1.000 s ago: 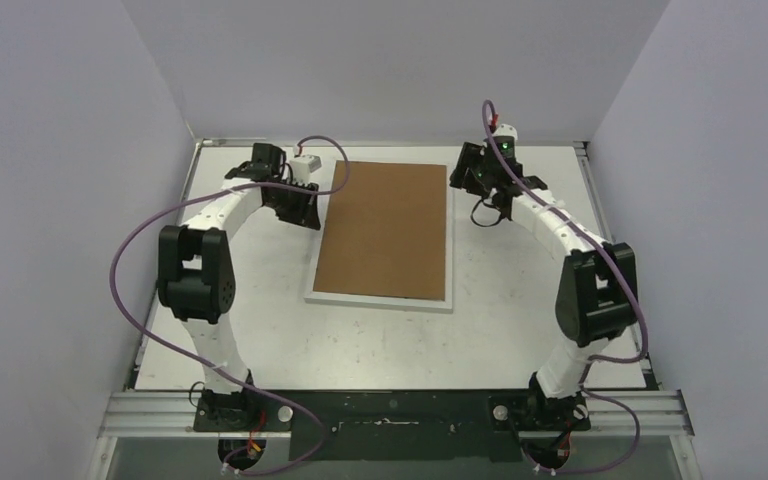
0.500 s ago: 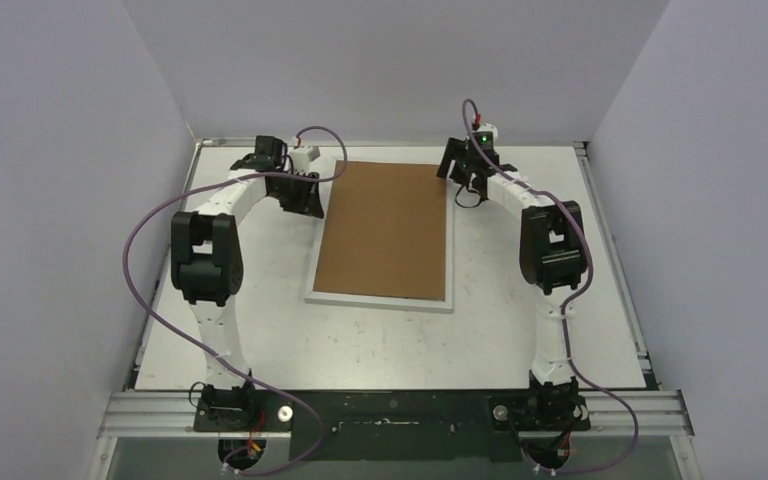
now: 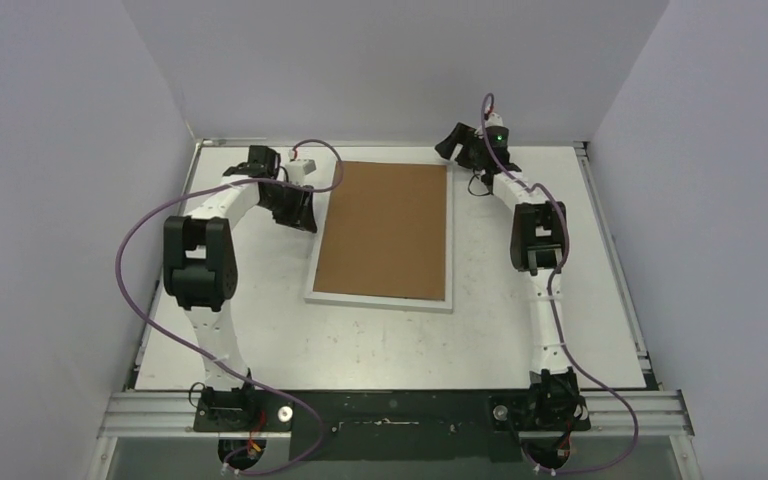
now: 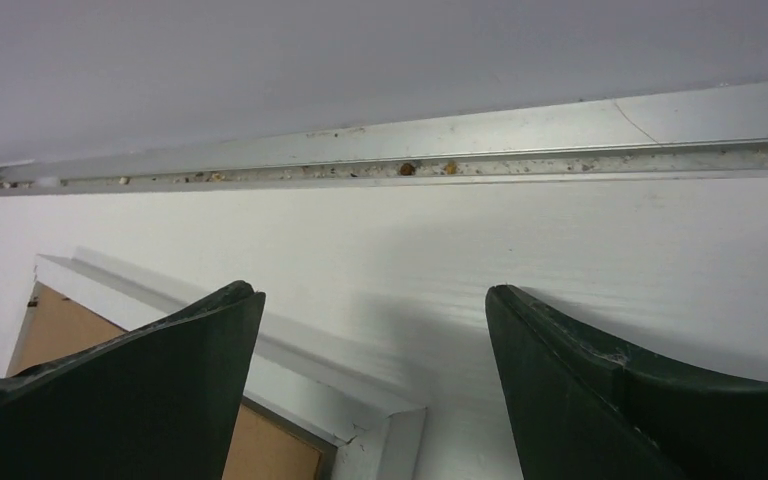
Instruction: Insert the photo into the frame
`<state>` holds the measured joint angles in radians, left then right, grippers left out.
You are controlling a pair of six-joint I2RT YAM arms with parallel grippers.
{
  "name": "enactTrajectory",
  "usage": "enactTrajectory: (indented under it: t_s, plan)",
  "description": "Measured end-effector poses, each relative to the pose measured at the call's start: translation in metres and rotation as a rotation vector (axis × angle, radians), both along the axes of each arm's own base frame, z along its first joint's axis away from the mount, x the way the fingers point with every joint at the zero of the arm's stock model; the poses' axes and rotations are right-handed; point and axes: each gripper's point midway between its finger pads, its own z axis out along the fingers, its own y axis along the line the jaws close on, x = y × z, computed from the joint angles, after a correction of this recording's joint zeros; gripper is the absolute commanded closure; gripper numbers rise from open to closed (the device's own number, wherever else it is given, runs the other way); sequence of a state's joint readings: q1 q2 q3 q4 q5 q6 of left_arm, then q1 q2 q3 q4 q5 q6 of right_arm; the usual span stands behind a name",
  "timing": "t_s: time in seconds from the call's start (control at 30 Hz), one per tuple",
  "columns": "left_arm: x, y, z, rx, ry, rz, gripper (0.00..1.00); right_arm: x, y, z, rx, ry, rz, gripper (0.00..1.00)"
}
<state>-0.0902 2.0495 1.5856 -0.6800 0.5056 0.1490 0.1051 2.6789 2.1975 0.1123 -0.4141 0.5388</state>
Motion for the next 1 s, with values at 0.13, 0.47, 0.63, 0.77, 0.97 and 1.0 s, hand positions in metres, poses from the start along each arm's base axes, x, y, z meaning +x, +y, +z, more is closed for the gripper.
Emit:
enactTrajectory:
  t_s: [0.13,0.47,0.63,0.77,0.97,1.0]
  plan:
    - [-0.020,0.013,0.004,0.027,0.025,-0.007,0.62,0.001,0.010,0.001,0.034,-0.021,0.068,0.15]
    - [-0.005,0.045,0.000,0.174,-0.018,0.064,0.62,-0.015,0.034,-0.003,0.077,-0.063,0.223,0.20]
    - [0.021,0.052,-0.019,0.225,-0.026,0.090,0.62,-0.037,0.034,-0.005,0.056,-0.051,0.250,0.24]
    - [0.040,0.046,-0.033,0.240,-0.027,0.085,0.62,-0.061,0.030,-0.006,0.040,-0.021,0.253,0.27]
    - [0.050,0.027,-0.041,0.238,-0.035,0.047,0.62,-0.124,0.021,-0.007,0.033,0.076,0.229,0.28]
    - [0.051,0.024,-0.040,0.239,-0.040,0.040,0.62,-0.138,0.019,-0.008,0.030,0.095,0.217,0.28]
